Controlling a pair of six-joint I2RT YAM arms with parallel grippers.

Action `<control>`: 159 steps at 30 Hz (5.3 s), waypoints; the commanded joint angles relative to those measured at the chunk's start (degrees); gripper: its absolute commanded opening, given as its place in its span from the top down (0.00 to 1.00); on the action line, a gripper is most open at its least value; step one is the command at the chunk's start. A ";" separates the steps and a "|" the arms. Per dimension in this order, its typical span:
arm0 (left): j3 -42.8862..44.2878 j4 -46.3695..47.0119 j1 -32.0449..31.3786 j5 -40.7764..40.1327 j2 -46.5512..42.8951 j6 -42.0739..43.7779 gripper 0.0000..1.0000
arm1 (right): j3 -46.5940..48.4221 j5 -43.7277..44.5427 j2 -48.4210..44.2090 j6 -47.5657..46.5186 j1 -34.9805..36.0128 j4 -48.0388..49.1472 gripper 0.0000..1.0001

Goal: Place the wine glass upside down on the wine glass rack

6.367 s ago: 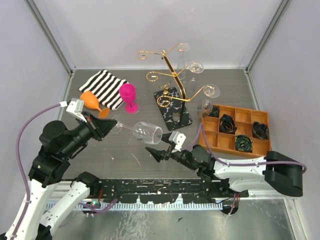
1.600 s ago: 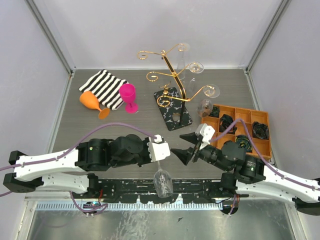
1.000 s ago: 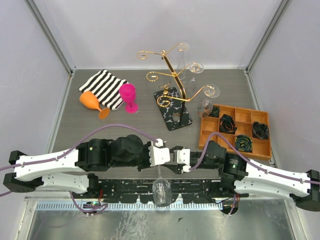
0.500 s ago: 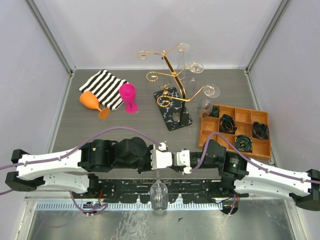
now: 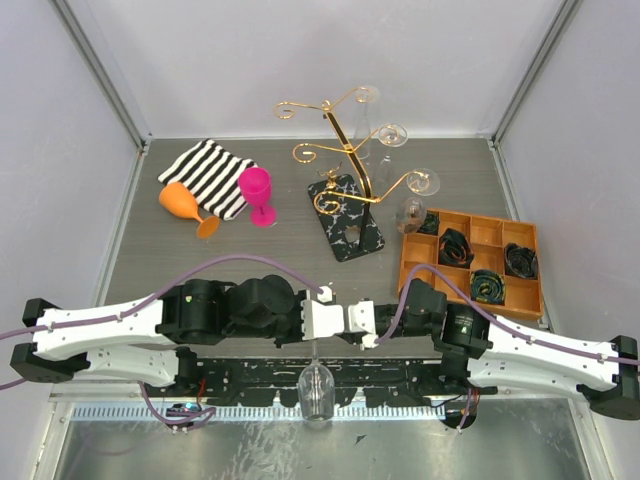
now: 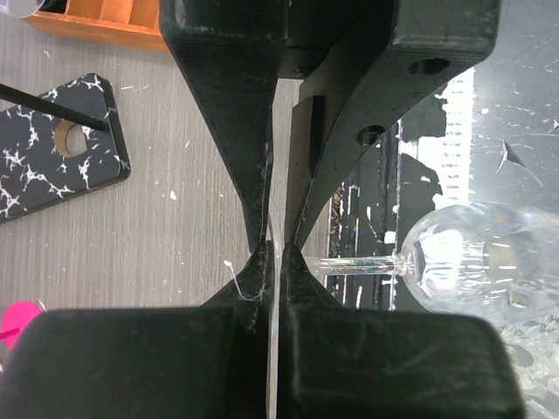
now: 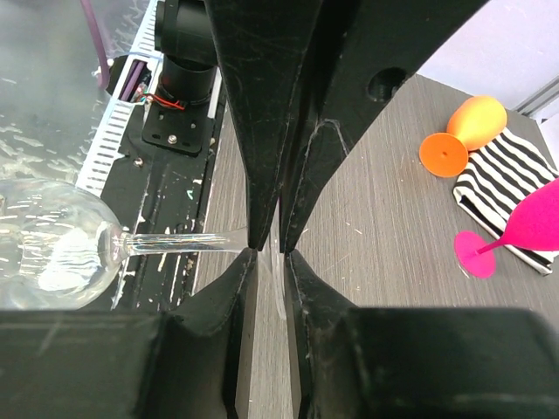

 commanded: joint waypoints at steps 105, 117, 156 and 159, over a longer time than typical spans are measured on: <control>-15.50 33.02 -0.31 -14.97 -7.65 -34.51 1.00 | -1.15 12.94 -16.06 -26.24 -0.06 10.97 0.58; -17.64 23.22 -0.37 -29.80 -15.12 -33.38 1.00 | 0.29 18.39 -17.68 -2.93 -0.06 4.25 0.43; -13.15 24.12 34.68 -8.48 -8.97 -29.82 1.00 | -5.70 37.49 1.34 65.78 -0.06 -7.11 0.29; -11.32 22.73 34.69 -7.47 -7.52 -30.11 1.00 | -6.39 36.58 0.13 65.88 -0.05 -6.04 0.29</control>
